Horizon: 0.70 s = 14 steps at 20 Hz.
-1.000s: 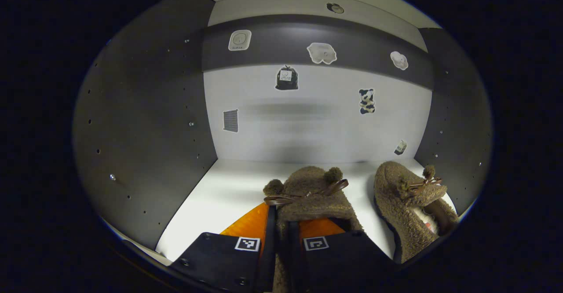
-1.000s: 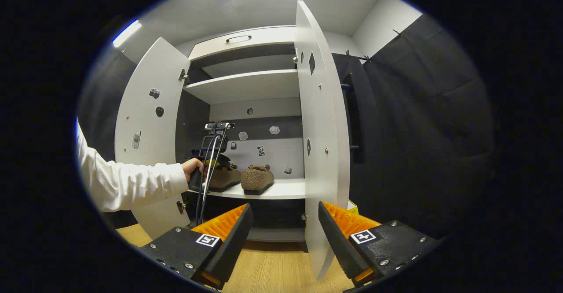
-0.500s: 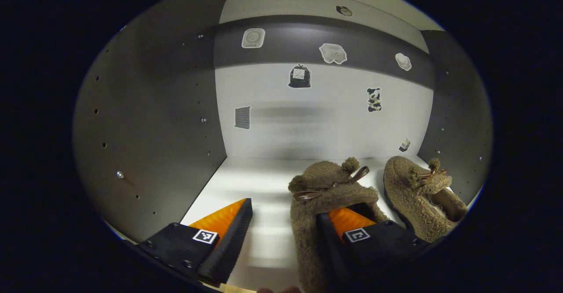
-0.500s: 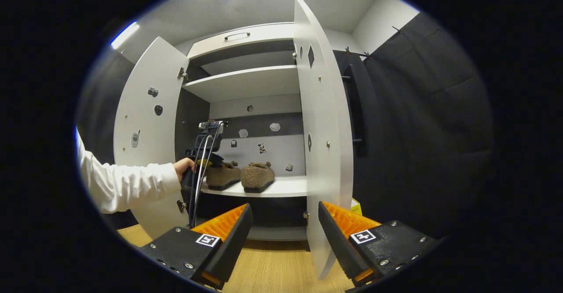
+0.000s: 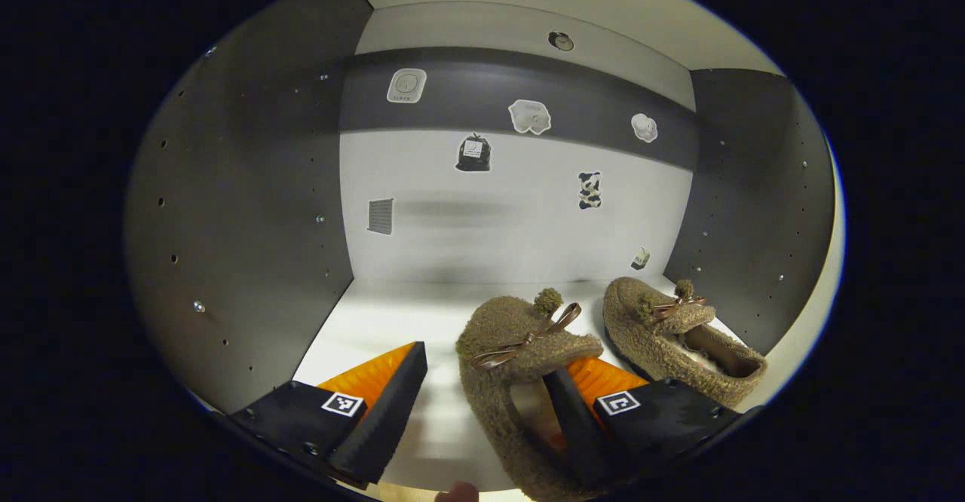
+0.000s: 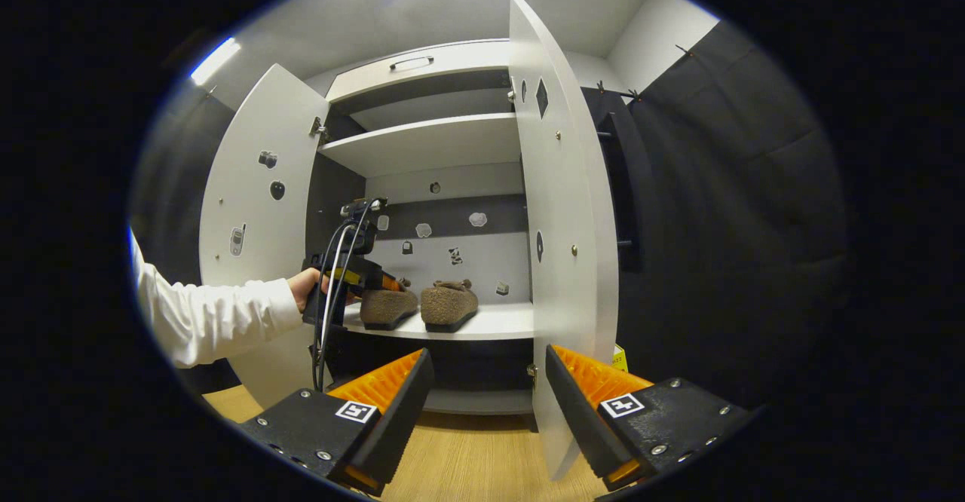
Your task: Grab one shoe with the right hand and put it into the shoe cabinet, grab the other shoe with the left hand and put it into the shoe cabinet; then close the right door with the right hand and the left door with the left hand.
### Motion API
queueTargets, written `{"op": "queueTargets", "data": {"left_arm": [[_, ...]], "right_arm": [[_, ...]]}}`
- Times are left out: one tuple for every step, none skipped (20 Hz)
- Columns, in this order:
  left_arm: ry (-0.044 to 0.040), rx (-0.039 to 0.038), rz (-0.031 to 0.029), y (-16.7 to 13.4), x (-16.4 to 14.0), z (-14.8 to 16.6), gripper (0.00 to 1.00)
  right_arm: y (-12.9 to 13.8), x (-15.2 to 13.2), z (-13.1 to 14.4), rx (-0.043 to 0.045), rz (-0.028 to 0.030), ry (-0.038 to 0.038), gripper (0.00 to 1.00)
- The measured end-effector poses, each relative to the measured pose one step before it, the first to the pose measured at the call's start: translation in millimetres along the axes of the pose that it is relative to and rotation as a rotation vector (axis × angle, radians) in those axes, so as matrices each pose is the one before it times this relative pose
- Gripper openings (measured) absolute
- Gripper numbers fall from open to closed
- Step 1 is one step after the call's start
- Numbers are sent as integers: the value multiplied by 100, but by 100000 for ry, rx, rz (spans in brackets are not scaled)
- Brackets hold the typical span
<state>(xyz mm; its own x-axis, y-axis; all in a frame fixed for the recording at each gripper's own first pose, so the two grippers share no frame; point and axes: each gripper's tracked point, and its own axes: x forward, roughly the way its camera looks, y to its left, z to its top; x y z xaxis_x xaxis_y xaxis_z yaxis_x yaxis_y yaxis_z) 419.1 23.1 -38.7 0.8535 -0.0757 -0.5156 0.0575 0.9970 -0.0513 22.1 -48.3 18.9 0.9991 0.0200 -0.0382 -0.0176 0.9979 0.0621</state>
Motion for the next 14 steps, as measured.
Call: {"op": "queueTargets", "data": {"left_arm": [[-381, -690, -659, -176, -125, 109, 94], [-622, -1518, -1901, -369, 0, 186, 97], [445, -1323, -1446, -302, -320, -214, 97], [969, -375, -1322, -149, -278, -159, 97], [-6, 252, -135, -34, -402, 97, 96], [-1435, 458, 247, 24, -399, 424, 97], [-849, 582, -145, -204, -493, 180, 97], [-486, 698, -830, -231, -646, 80, 97], [-740, 192, -1233, -358, -688, 67, 97], [-1559, -58, -960, -321, -719, 214, 97], [-2247, -93, -1157, -406, -592, 383, 97], [-1051, 462, -749, -402, -799, 245, 97], [-1576, 1078, -43, -261, -855, 411, 97], [-2356, 1436, 107, -268, -824, 593, 97]], "right_arm": [[45, -80, 45, -134, 247, 21, 92], [14, -88, 2, -53, 58, -261, 92], [37, -37, 32, 163, 134, -154, 92], [77, -56, 4, 272, 82, 71, 92], [-38, 13, -70, 108, -83, 96, 92], [-14, 17, 28, -155, -124, -112, 92], [-56, 28, -15, -296, -95, -3, 92], [12, -14, -58, -157, 119, 78, 92], [53, -34, -70, 32, 116, 164, 92], [50, -9, -35, 213, 232, 21, 92], [98, 149, 18, 403, 258, 18, 92], [102, 65, -108, 436, 336, 159, 92], [81, 26, -20, 344, 393, 205, 92], [119, 23, 109, 164, 444, -224, 92]]}}
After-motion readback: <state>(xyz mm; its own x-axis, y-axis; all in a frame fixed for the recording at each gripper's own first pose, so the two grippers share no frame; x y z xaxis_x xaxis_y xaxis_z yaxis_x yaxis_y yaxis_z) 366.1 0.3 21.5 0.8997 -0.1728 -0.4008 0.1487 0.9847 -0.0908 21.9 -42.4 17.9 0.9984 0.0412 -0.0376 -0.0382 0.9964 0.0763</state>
